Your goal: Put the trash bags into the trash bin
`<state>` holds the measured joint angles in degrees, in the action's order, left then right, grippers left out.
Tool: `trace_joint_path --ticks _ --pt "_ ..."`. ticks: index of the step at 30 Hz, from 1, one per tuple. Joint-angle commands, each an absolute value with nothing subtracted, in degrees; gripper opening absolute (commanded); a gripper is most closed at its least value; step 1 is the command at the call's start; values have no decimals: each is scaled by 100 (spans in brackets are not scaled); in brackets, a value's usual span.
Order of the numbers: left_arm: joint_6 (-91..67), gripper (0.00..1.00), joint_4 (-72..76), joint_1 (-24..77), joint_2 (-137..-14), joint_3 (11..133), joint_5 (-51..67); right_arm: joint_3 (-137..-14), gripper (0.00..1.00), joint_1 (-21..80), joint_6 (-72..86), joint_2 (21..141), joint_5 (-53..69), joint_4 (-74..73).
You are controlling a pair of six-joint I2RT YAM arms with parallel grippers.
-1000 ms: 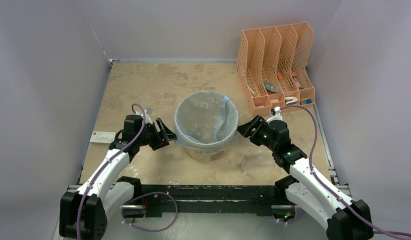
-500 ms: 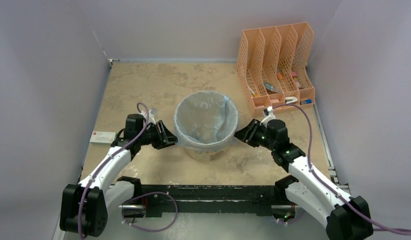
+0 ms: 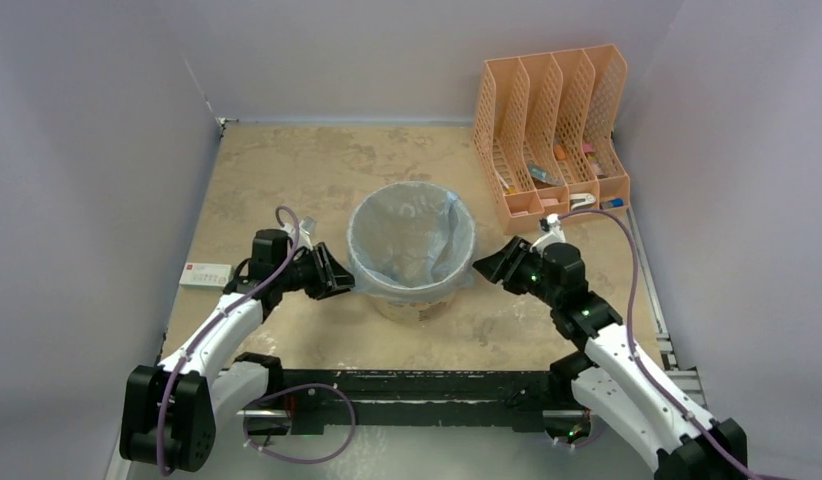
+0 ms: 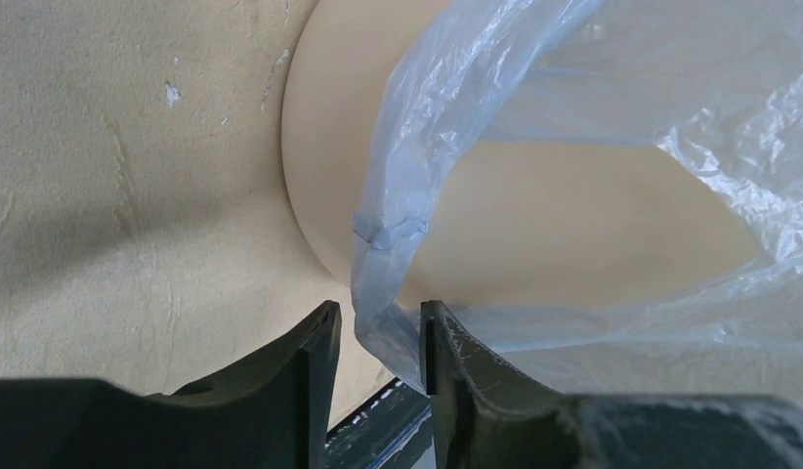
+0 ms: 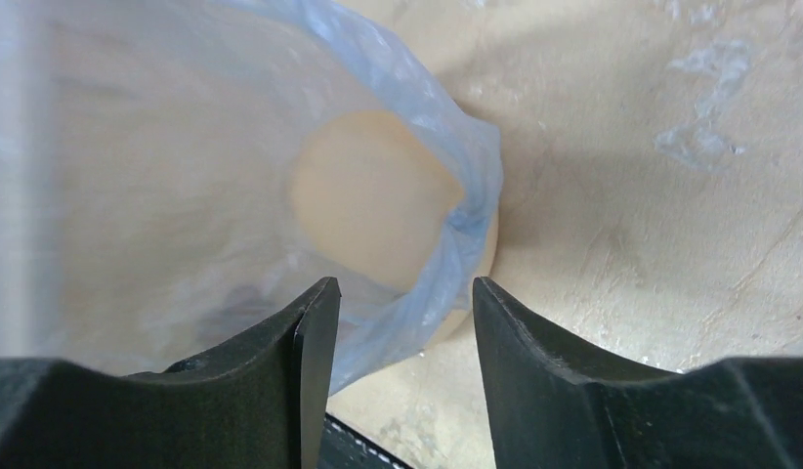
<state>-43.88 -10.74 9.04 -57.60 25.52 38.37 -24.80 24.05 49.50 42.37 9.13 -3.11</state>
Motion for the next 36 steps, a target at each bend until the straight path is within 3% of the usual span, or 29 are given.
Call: trace_joint_path --ticks 1,8,14,18,21,29,36 --pt "-4321 37 -879 914 -5673 2540 3884 -2794 58 2420 4770 3715 474 -370" --pt "-4237 39 -1032 915 -5549 2550 3856 -2822 62 2426 3997 2765 806 -206" --pt "-4210 39 -1091 914 -5528 2572 3911 -2504 55 2425 4035 1922 2160 460" --pt "-4184 39 -1117 914 -5485 2561 3908 -2231 54 2434 4264 2084 3453 888" --pt "-4186 39 -1093 914 -5516 2583 3925 -2246 54 2439 4148 2523 3780 695" --pt "-4133 39 -1097 914 -5565 2619 3960 -2317 59 2869 4054 3320 3319 995" --pt "-4149 39 -1206 914 -5450 2612 3856 -2388 47 3272 4246 3681 2367 1347"
